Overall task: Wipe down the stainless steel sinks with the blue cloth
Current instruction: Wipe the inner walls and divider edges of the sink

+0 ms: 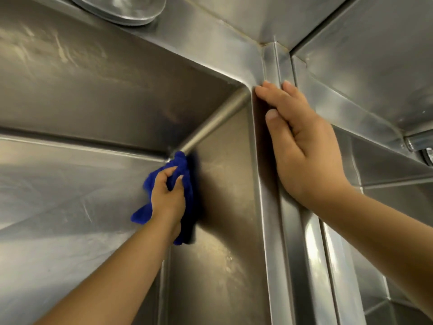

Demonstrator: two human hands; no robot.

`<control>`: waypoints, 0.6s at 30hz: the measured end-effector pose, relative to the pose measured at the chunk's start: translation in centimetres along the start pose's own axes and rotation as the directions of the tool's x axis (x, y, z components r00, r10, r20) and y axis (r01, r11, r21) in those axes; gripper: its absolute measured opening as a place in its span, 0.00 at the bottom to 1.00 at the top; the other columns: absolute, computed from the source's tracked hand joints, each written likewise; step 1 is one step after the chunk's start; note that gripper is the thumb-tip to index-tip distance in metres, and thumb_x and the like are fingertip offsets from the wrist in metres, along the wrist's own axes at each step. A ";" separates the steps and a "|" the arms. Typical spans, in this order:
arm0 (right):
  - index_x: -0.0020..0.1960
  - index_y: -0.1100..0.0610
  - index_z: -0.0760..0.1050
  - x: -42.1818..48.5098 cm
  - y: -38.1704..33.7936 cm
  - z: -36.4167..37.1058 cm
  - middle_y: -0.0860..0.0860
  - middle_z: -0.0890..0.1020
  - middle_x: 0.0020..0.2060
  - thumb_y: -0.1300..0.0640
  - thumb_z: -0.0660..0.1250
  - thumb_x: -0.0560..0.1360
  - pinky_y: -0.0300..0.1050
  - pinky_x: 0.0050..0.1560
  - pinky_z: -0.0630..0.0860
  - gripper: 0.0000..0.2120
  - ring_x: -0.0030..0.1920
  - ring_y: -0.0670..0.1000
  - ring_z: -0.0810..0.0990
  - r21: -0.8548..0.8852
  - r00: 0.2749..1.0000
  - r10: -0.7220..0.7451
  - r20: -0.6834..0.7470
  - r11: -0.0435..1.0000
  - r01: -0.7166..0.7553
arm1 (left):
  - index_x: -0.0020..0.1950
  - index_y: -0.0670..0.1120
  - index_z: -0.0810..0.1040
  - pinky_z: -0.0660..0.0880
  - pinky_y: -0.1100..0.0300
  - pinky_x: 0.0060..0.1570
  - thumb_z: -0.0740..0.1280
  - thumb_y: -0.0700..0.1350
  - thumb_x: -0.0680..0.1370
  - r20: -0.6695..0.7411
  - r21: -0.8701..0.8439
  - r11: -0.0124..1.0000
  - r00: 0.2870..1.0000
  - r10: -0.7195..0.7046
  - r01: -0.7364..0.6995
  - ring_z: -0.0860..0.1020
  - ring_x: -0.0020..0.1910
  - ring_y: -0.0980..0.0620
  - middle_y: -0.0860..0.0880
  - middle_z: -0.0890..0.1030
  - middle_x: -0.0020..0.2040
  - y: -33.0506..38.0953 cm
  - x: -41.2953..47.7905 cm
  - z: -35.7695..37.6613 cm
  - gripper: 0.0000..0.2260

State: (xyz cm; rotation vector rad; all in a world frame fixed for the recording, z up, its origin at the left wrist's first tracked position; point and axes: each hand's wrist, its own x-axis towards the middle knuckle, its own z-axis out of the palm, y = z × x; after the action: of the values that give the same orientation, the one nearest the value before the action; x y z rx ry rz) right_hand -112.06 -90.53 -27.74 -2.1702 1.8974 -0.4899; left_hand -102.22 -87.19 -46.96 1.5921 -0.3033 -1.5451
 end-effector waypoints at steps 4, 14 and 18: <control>0.69 0.51 0.72 0.0 -0.2 -0.1 0.45 0.72 0.69 0.56 0.53 0.80 0.42 0.73 0.57 0.20 0.73 0.41 0.59 0.002 1.000 0.003 -0.007 1.000 -0.003 | 0.54 0.54 0.75 0.71 0.51 0.64 0.63 0.40 0.80 0.058 -0.045 0.999 0.998 0.001 0.001 0.77 0.58 0.49 0.50 0.78 0.59 0.4 -4.6 -1.5 0.09; 0.73 0.52 0.66 -4.5 -2.8 -1.2 0.45 0.68 0.71 0.57 0.50 0.81 0.45 0.75 0.43 0.21 0.74 0.42 0.53 -0.041 0.991 0.068 0.118 0.997 -0.064 | 0.55 0.59 0.76 0.72 0.68 0.56 0.65 0.43 0.79 0.326 -0.150 0.916 0.856 0.401 -0.372 0.76 0.56 0.64 0.61 0.79 0.54 7.2 -15.6 -3.0 0.10; 0.75 0.49 0.63 -6.9 -1.8 -0.5 0.44 0.64 0.73 0.54 0.49 0.79 0.45 0.75 0.44 0.24 0.73 0.39 0.50 -0.131 0.994 0.038 0.098 0.991 -0.025 | 0.52 0.59 0.73 0.69 0.72 0.55 0.64 0.42 0.79 0.172 -0.093 0.915 0.899 0.403 -0.392 0.74 0.54 0.66 0.60 0.77 0.53 5.5 -15.2 -1.5 0.10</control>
State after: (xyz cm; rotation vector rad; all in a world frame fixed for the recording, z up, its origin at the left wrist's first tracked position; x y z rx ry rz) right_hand -111.36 -83.46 -27.31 -2.1941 1.9557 -0.2530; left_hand -101.76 -79.21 -32.76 1.2448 -0.6443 -1.3671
